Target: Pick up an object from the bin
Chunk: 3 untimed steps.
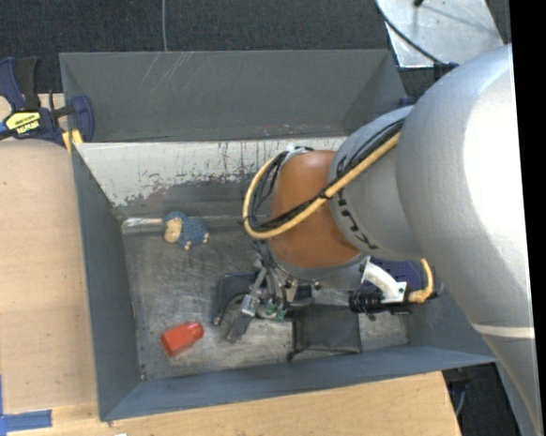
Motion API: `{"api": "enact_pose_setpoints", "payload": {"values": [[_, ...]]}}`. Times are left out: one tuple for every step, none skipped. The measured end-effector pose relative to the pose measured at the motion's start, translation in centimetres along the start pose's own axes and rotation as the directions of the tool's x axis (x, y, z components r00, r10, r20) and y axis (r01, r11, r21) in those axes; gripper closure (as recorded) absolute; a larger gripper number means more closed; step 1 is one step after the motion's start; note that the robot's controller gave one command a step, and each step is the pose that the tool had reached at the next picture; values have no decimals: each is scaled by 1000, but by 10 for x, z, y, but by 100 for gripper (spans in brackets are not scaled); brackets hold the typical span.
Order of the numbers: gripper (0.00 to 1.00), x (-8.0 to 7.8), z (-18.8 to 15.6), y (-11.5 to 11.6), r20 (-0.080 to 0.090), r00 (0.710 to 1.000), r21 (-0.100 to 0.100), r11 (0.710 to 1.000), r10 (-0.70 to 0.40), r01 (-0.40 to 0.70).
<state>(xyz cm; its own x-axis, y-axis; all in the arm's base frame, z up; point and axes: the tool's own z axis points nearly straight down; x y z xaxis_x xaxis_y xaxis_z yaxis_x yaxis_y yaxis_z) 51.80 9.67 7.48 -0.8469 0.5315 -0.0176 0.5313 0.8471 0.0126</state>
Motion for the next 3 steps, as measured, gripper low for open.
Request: {"api": "enact_pose_setpoints", "payload": {"values": [[0,-3,-2,1,-9,1000,6,1000,-1,1],[100,-6,-5,2,2,1000,2,1000,0,0],[100,-8,-53,2,-16,1000,13,1000,-1,1]]}}
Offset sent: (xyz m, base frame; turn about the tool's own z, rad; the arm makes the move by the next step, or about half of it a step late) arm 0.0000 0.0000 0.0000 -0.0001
